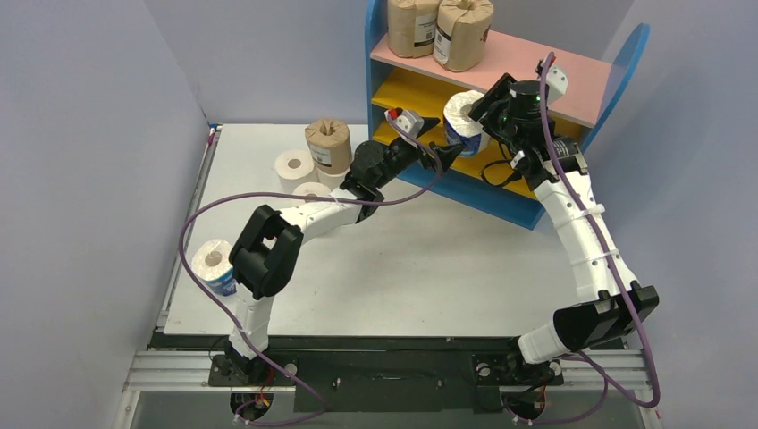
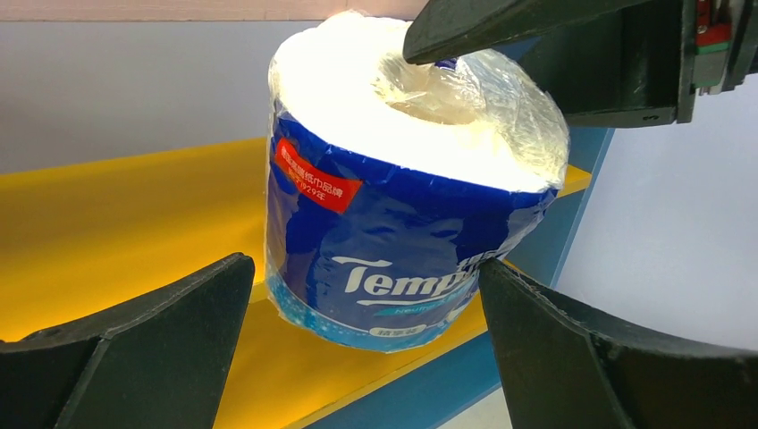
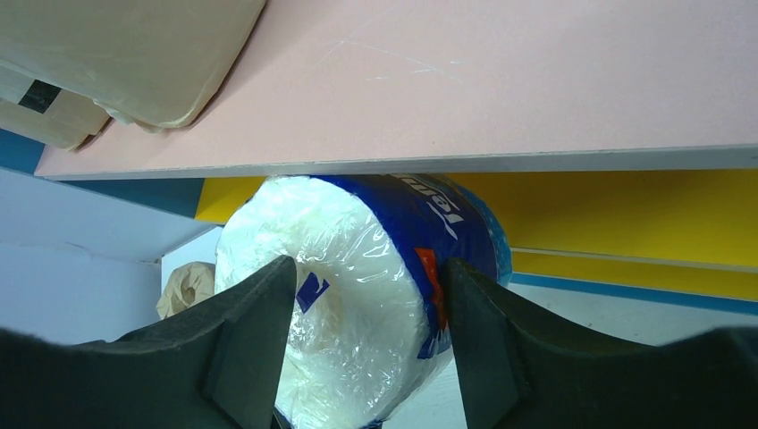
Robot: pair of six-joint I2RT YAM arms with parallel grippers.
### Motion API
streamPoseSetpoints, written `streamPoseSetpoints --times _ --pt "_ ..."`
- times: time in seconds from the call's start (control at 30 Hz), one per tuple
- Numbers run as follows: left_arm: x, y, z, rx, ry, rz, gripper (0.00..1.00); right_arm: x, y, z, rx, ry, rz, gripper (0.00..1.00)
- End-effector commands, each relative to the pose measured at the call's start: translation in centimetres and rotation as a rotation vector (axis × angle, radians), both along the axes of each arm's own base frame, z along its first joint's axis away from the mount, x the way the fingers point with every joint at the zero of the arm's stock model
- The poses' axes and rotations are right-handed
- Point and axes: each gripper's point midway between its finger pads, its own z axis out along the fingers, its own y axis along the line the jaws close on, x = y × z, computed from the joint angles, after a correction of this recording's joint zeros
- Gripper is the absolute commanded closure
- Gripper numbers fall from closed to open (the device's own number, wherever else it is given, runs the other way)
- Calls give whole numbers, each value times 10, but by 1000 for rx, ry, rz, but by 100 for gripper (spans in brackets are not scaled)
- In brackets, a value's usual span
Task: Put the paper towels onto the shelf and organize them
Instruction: Place the paper towel on the shelf.
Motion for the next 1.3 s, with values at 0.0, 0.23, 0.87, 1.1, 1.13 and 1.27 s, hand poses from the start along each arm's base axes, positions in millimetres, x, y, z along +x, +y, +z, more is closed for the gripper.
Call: streamPoseSetpoints --times 0.0,0.23,0.87,1.1,1.13,1.27 --pt "-14 10 78 -142 -133 -2 3 -6 7 19 66 -61 36 42" --pt "-21 11 91 -165 -155 -17 3 -6 4 14 89 -59 36 38" --pt "-5 -1 81 -144 -132 0 3 1 0 15 101 -68 32 37" --pt "8 -5 69 -126 -111 31 3 -2 -4 19 93 -79 28 36" --pt "9 -7 66 -121 -107 32 3 -3 -5 19 90 -80 27 36" --pt "15 -6 57 -111 -96 52 3 -6 -9 19 87 -90 21 34"
